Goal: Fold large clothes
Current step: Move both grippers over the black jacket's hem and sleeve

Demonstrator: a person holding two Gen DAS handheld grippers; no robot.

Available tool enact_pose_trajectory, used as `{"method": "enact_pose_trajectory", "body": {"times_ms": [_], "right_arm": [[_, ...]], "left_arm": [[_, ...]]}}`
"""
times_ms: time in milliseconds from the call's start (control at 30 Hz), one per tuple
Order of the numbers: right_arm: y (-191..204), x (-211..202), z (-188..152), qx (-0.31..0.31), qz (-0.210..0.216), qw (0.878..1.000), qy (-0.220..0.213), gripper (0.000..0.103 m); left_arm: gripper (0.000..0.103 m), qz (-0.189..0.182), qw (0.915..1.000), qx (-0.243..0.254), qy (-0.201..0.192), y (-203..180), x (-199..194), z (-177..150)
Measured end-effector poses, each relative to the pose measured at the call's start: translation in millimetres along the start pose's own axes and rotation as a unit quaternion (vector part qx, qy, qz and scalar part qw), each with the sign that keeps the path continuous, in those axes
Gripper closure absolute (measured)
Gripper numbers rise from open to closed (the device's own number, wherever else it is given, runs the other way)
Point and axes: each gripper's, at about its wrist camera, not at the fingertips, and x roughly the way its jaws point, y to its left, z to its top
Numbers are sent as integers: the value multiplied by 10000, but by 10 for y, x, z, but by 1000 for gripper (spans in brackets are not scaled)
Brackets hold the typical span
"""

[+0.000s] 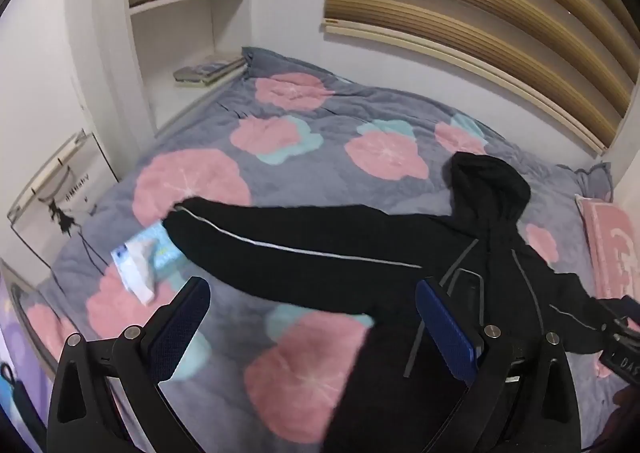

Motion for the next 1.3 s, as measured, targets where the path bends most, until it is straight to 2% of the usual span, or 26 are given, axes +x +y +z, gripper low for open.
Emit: {"method": "enact_pose_trajectory", "body": {"times_ms": [133,167,400,633,900,1000,1067,1233,1300], "right_arm": [[-325,26,-147,54,76,9999,71,6],[-413,25,-180,79,100,9999,92,6],[-905,-14,-363,52,61,9999,115,6],[-1063,3,-355,-3,42,10000,73,6],[-796,168,-172,-195,172,9997,40,6],[-662,297,-130,-328,189,9992,103,6],[-590,412,-121,-429,142,9988,197,6],[-551,694,-106,-556,51,9972,503,6],[-539,809,-113,-589,25,9963,630,6]], "left_arm": [[1,51,10000,54,-49,-380,-109,-111],[1,118,9999,34,40,-513,-67,-137],[1,6,10000,62,35,-926,-161,-470],[1,-86,9999,-18,147,-1012,-93,-564],[1,-85,9984,-431,363,-593,113,-424],[1,16,9963,-673,540,-315,355,-428],[1,27,9930,-1036,564,-100,518,-437],[1,413,9831,-1697,542,429,896,-466],[1,459,9784,-1953,508,645,1079,-475]]}}
